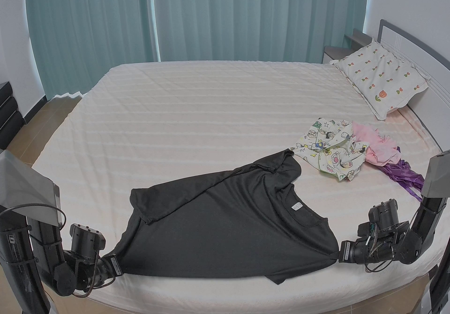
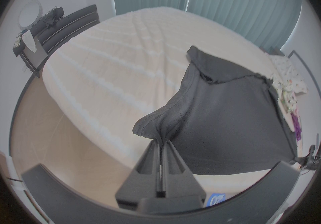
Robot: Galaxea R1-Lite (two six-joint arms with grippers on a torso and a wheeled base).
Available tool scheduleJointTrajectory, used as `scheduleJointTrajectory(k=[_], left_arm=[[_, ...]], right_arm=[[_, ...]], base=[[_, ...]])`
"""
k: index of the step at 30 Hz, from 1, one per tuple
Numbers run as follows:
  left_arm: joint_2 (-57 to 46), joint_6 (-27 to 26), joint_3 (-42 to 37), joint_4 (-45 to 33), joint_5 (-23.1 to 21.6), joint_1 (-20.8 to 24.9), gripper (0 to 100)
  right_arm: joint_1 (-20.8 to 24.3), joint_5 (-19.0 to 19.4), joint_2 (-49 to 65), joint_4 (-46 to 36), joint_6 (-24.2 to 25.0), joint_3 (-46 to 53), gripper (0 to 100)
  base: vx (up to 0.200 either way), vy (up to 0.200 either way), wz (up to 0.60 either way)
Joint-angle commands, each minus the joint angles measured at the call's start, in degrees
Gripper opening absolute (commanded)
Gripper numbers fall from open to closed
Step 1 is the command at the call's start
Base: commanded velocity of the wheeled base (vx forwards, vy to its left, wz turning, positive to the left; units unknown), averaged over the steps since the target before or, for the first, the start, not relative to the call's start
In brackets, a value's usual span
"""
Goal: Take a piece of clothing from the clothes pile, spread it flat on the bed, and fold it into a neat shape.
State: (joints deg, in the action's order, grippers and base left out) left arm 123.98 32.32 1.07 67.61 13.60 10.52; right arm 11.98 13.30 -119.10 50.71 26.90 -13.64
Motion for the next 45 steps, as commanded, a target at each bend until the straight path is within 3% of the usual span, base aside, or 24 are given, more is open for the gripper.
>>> scheduleJointTrajectory(k=[1, 6, 12, 17, 21, 28, 29, 30, 39, 45], left_arm=[[-4.45, -1.64, -0.9, -7.4, -0.86, 0.11, 0], [-6.29, -2.96, -0.9, -10.13, -1.74, 0.11, 0], [-9.98, -3.49, -0.9, -13.12, -1.83, 0.03, 0], [-13.24, -5.95, -0.72, -20.85, -2.09, 0.11, 0], [-12.71, -7.0, -0.9, -22.52, -2.27, 0.2, 0], [-9.46, -6.92, -0.9, -22.43, -2.35, 1.34, 0], [-8.31, -6.92, -0.98, -22.52, -2.44, 1.43, 100], [-8.31, -6.92, -0.98, -22.52, -2.44, 1.43, 100], [-14.12, -6.83, 0.33, -22.08, -2.27, -1.12, 100], [-17.54, -5.25, 9.3, -22.35, -2.79, -2.61, 100]], right_arm=[[-0.38, 0.15, 2.47, -2.99, -3.61, 1.95, 0], [-0.47, 0.15, 5.64, -8.79, -5.37, 1.42, 0], [-2.67, 1.2, 14.42, -23.2, -6.87, -2.71, 0], [-3.11, 4.01, 17.32, -35.68, -12.31, -4.99, 0], [-3.37, 4.01, 14.78, -37.53, -16.97, -4.38, 0], [-3.28, 3.58, 11.88, -37.53, -17.85, -4.2, 0], [-3.28, 3.58, 11.26, -37.44, -18.03, -4.29, 0], [-3.28, 3.58, 11.26, -37.44, -18.03, -4.29, 100], [-5.22, 4.19, 13.46, -36.74, -17.41, -6.66, 100], [-6.18, 5.77, 14.07, -34.1, -12.31, -8.51, 100]], base=[[0.0, 0.0, 0.0], [0.0, 0.0, 0.0], [0.0, 0.0, 0.0], [0.0, 0.0, 0.0], [0.0, 0.0, 0.0], [0.0, 0.0, 0.0], [0.0, 0.0, 0.0], [0.0, 0.0, 0.0], [0.0, 0.0, 0.0], [0.0, 0.0, 0.0]])
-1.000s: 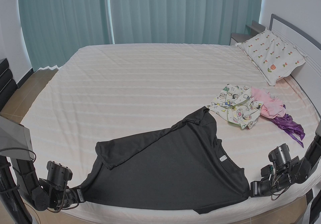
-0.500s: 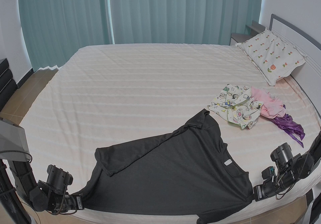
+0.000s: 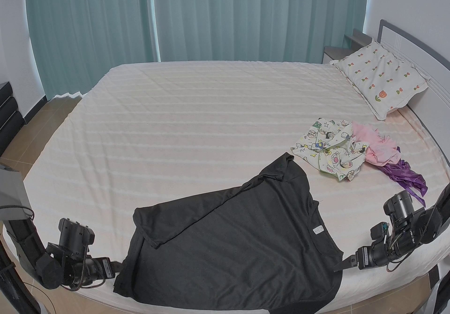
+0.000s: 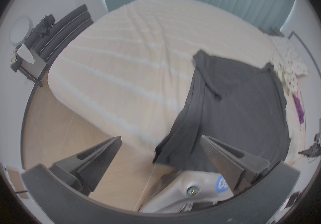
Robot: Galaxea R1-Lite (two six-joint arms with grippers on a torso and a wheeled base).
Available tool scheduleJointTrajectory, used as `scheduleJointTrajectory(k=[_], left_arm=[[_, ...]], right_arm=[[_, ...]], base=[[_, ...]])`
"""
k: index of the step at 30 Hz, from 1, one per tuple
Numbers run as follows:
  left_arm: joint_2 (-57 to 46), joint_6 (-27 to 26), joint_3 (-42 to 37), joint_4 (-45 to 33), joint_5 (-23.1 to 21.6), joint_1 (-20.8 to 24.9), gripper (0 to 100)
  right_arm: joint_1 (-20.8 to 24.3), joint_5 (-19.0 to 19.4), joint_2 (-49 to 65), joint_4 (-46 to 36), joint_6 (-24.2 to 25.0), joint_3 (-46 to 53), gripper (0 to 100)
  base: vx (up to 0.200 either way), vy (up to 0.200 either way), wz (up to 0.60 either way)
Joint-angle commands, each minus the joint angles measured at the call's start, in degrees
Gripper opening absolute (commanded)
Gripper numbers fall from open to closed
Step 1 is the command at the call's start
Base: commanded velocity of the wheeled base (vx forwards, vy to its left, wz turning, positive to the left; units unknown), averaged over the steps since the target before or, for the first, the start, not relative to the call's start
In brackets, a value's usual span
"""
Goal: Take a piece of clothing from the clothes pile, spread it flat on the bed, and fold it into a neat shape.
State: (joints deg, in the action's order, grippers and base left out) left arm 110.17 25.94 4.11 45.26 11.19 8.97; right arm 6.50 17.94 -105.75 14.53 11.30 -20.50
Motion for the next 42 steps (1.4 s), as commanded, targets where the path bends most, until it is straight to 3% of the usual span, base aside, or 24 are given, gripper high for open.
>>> scheduleJointTrajectory(k=[1, 8, 18, 38, 39, 42], left_arm=[[-3.56, 1.48, 7.05, 0.0, -0.38, -0.62, 100], [6.82, 9.3, 18.57, -0.09, 0.06, 4.56, 100], [15.96, 12.73, 24.28, -0.09, 0.67, 10.1, 100], [24.48, 13.35, 34.04, -0.35, 3.57, 12.56, 100], [24.48, 13.35, 34.04, -0.35, 3.57, 12.56, 0], [24.13, 13.43, 33.77, -0.53, 4.45, 12.56, 0]], right_arm=[[-0.7, 1.13, 0.55, 2.87, 3.73, -1.64, 100], [-0.7, 0.86, -3.67, 10.78, 6.8, -0.68, 100], [-0.7, 0.95, -4.46, 11.66, 7.07, -0.59, 100], [-0.17, 0.95, -4.81, 11.75, 6.98, -0.15, 100], [-0.17, 0.95, -4.81, 11.75, 6.98, -0.15, 100], [-0.26, 0.95, -4.9, 11.75, 6.98, -0.15, 100]], base=[[0.0, 0.0, 0.0], [0.0, 0.0, 0.0], [0.0, 0.0, 0.0], [0.0, 0.0, 0.0], [0.0, 0.0, 0.0], [0.0, 0.0, 0.0]])
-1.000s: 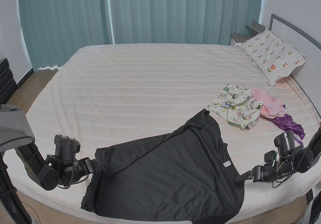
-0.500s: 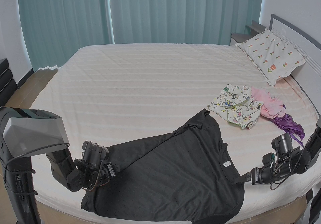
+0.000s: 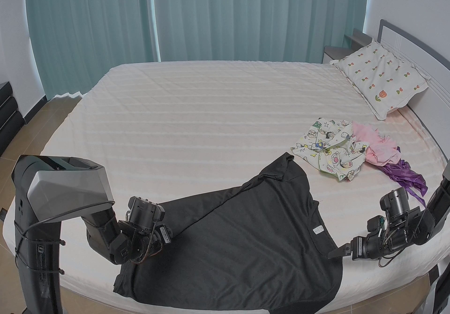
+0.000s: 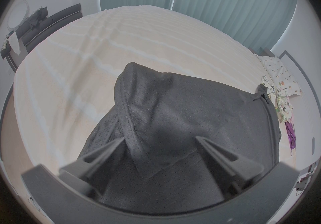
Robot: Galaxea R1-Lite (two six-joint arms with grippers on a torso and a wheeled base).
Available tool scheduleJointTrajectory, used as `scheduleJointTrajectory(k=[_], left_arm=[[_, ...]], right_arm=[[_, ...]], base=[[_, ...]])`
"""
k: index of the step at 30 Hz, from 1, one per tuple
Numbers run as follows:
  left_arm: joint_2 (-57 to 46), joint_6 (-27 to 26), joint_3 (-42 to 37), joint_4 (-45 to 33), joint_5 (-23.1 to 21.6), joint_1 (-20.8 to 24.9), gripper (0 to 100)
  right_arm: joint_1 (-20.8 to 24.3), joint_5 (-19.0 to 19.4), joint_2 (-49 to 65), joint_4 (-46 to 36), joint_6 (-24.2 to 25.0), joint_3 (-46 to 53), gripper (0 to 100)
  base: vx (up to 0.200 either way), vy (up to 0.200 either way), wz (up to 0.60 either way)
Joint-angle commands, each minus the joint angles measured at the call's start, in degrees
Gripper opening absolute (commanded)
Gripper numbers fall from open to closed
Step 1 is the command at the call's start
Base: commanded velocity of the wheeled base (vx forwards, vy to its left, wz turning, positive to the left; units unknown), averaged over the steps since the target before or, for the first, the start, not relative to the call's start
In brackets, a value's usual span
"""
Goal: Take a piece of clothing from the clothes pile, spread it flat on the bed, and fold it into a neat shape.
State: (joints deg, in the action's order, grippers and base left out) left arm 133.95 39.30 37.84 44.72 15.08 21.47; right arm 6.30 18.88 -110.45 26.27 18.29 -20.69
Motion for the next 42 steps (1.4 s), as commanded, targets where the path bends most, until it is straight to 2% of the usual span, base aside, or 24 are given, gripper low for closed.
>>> scheduleJointTrajectory(k=[1, 10, 16, 18, 23, 27, 35, 42], left_arm=[[0.17, 0.07, -0.22, -0.07, 1.0, 0.07, 0], [-4.58, 2.8, 1.54, 0.02, 1.71, -1.78, 0], [-5.37, 2.97, 7.07, -0.07, 2.06, -6.35, 0], [-4.75, 3.06, 11.55, -0.15, 2.06, -9.16, 0], [-3.17, 3.06, 19.2, -0.59, 2.06, -12.33, 0], [1.84, 3.06, 29.05, -5.16, 2.06, -14.26, 0], [10.28, 2.8, 42.93, -10.09, 2.06, -15.58, 0], [15.02, 2.53, 51.19, -14.66, 3.29, -16.99, 0]], right_arm=[[-0.06, 0.01, -0.21, 0.01, 0.0, 0.03, 100], [0.55, -0.07, -0.38, 0.01, -0.09, 0.12, 100], [0.82, -0.07, -0.38, 0.1, -0.18, 0.47, 100], [0.82, -0.16, -0.38, 0.1, -0.18, 0.47, 100], [0.82, -0.16, -0.38, 0.1, -0.18, 0.38, 100], [1.08, -0.16, -0.38, 0.1, -0.18, 0.47, 100], [1.43, -0.16, -0.56, 0.1, -0.09, 0.47, 100], [1.43, -0.16, -0.82, 0.1, -0.09, 0.38, 100]], base=[[0.0, 0.0, 0.0], [0.0, 0.0, 0.0], [0.0, 0.0, 0.0], [0.0, 0.0, 0.0], [0.0, 0.0, 0.0], [0.0, 0.0, 0.0], [0.0, 0.0, 0.0], [0.0, 0.0, 0.0]])
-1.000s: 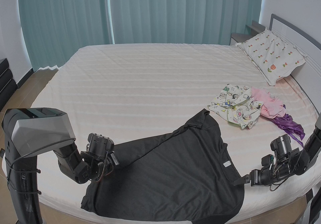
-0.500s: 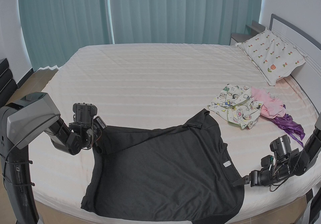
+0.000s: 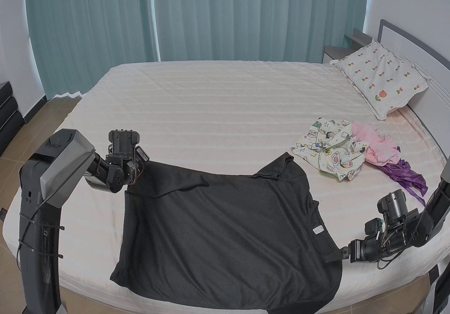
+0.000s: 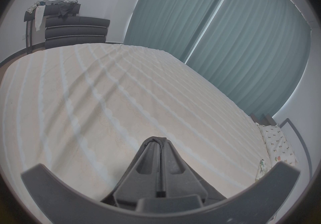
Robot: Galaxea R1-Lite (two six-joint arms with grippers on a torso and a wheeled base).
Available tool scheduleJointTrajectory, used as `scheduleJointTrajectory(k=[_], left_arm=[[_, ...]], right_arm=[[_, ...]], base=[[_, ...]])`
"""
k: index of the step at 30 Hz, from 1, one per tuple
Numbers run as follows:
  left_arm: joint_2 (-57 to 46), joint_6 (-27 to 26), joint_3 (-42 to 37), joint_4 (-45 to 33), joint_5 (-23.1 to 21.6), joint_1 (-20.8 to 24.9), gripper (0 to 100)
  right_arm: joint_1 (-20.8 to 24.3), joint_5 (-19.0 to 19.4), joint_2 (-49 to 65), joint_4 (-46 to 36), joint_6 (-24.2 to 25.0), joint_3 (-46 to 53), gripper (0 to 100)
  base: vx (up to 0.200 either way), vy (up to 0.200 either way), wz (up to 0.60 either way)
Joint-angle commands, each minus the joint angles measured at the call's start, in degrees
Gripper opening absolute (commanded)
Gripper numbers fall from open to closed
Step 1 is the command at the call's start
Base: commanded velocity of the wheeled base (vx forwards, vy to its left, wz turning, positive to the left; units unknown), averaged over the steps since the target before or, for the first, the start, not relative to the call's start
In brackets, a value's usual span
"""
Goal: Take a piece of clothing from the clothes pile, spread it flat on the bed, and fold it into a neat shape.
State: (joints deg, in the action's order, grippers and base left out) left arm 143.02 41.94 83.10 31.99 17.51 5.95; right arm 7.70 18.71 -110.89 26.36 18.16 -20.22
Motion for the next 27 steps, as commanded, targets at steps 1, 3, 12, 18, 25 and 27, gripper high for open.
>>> scheduleJointTrajectory(k=[1, 3, 12, 18, 25, 27], left_arm=[[6.04, -0.1, 6.02, -1.93, 0.86, -1.55, 0], [6.22, -0.28, 6.46, -2.11, 0.78, -1.91, 100], [5.87, -0.8, 6.55, -4.74, 0.34, -2.78, 100], [1.65, -0.28, 5.75, -4.83, 0.34, -3.93, 100], [-3.19, -0.71, -1.54, -6.06, -3.0, -3.05, 100], [-4.59, -0.8, -4.79, -6.24, -6.08, -2.87, 100]], right_arm=[[0.12, 0.01, -0.38, 0.01, 0.03, -0.08, 100], [0.12, 0.01, -0.74, 0.01, 0.03, -0.17, 100], [0.12, -0.08, -0.74, 0.01, 0.03, 0.01, 100], [0.12, -0.08, -0.56, 0.01, 0.03, 0.01, 100], [0.12, 0.01, -0.47, 0.01, 0.03, 0.01, 100], [0.21, 0.01, -0.56, 0.01, 0.03, 0.1, 100]], base=[[0.0, 0.0, 0.0], [0.0, 0.0, 0.0], [0.0, 0.0, 0.0], [0.0, 0.0, 0.0], [0.0, 0.0, 0.0], [0.0, 0.0, 0.0]])
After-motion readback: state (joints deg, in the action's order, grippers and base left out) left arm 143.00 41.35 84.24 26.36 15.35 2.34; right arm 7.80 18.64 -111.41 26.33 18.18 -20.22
